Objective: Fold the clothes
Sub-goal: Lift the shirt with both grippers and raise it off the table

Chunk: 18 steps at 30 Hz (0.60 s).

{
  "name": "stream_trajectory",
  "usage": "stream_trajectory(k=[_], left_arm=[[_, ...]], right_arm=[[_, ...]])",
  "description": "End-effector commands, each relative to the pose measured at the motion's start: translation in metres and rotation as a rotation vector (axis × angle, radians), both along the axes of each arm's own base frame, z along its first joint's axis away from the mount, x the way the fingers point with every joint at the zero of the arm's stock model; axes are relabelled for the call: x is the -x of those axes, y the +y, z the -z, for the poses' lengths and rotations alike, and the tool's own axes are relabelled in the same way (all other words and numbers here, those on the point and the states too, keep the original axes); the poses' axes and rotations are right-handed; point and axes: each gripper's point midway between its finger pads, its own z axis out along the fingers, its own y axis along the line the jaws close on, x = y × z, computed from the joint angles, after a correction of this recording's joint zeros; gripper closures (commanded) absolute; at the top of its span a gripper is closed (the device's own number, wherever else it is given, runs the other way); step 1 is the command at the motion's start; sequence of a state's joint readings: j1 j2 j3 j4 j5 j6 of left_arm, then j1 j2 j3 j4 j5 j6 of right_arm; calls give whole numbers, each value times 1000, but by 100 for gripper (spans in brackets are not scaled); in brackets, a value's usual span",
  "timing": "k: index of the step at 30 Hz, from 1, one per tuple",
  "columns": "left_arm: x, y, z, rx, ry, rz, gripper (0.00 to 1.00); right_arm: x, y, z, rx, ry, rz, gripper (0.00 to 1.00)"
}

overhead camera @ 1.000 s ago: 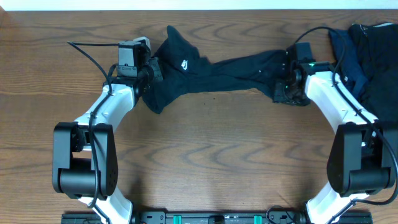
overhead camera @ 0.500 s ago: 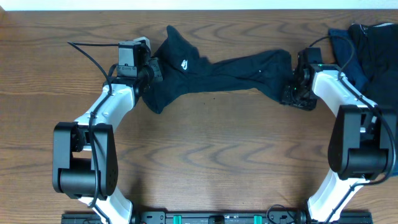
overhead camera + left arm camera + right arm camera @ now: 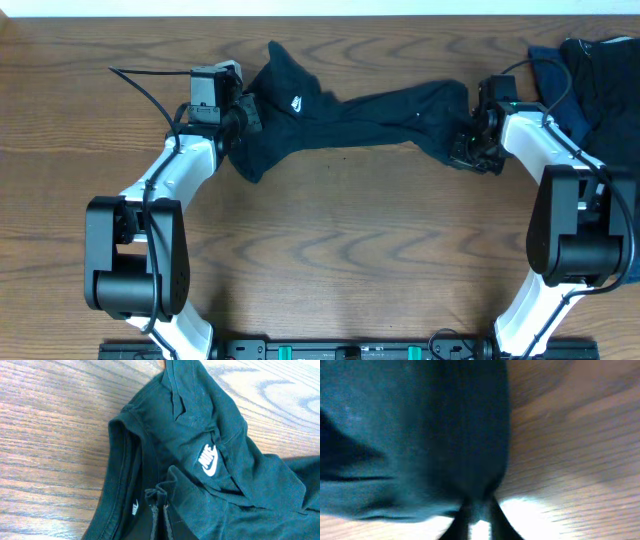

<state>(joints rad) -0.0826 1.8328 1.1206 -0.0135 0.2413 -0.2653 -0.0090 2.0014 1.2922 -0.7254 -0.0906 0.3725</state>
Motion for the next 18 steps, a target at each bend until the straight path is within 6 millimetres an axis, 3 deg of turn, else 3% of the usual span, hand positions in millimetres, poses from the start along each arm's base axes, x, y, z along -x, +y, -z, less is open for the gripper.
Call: stream_trajectory(k=[1,4,7,13,18], left_arm=[[2,-4,-4,11,-6,12,94],[3,-3,-12,9,-19,14,94],[2,0,-42,10,-82,10,94],[16,14,-123,-78,-257,9,94],[39,33,-185,-172,-387,-46,94]], right_arm=[[14,7,22,-36,75,8,99],[4,6,14,-32,43,-27,99],[-13,5,-8,-30,-16,-33,99],[-45,3,-82,-18,-203,-53,99],[-50,-1,-150,-10,-344,-50,99]])
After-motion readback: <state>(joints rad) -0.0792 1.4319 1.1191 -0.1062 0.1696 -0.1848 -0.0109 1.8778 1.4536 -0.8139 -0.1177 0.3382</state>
